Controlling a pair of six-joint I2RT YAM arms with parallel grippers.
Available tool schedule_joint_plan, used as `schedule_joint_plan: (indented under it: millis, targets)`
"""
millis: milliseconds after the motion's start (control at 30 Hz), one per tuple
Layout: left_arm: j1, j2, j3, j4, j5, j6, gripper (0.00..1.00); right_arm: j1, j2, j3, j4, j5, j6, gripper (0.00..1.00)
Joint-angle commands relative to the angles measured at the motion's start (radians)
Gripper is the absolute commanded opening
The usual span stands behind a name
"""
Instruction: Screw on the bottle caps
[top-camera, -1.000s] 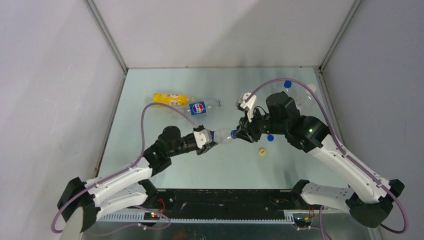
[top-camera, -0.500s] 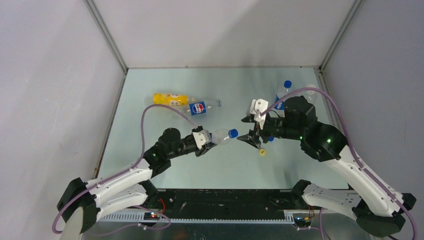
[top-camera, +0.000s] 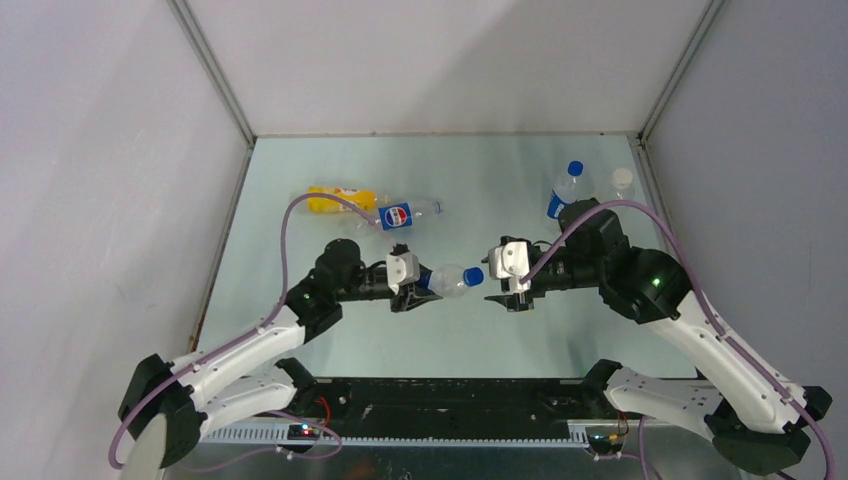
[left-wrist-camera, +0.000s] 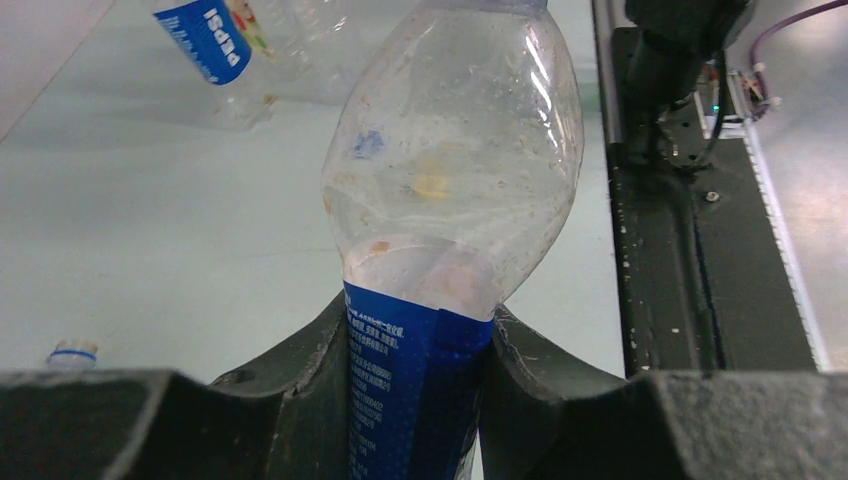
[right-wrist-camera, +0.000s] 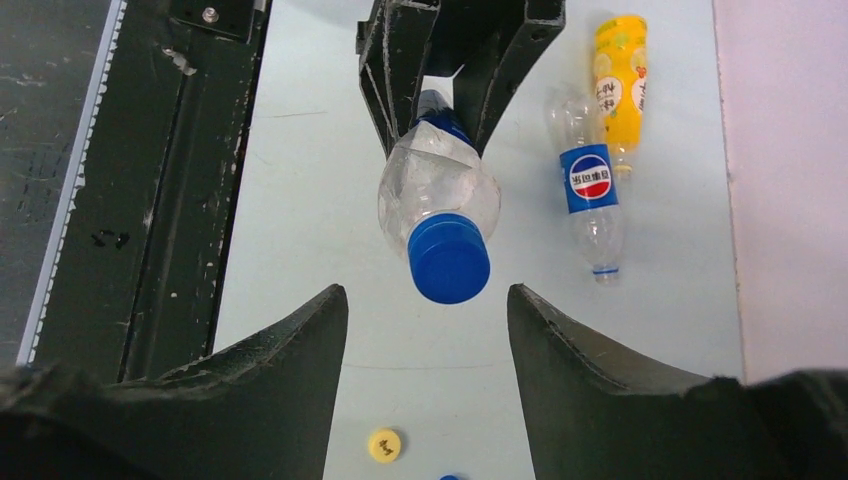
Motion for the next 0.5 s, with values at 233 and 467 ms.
schedule_joint_plan:
  millis: [233,467]
  targets:
    - [0.006,0.031,0.083,-0.045,0.117,0.009,0.0,0.006,0.025,-0.01,0.048,-0.041,-0.048,0.58]
    - [0.006,0.029,0.089,-0.047,0.122,0.009,0.0,0.008,0.039,-0.009,0.049,-0.066,-0.047,0.52]
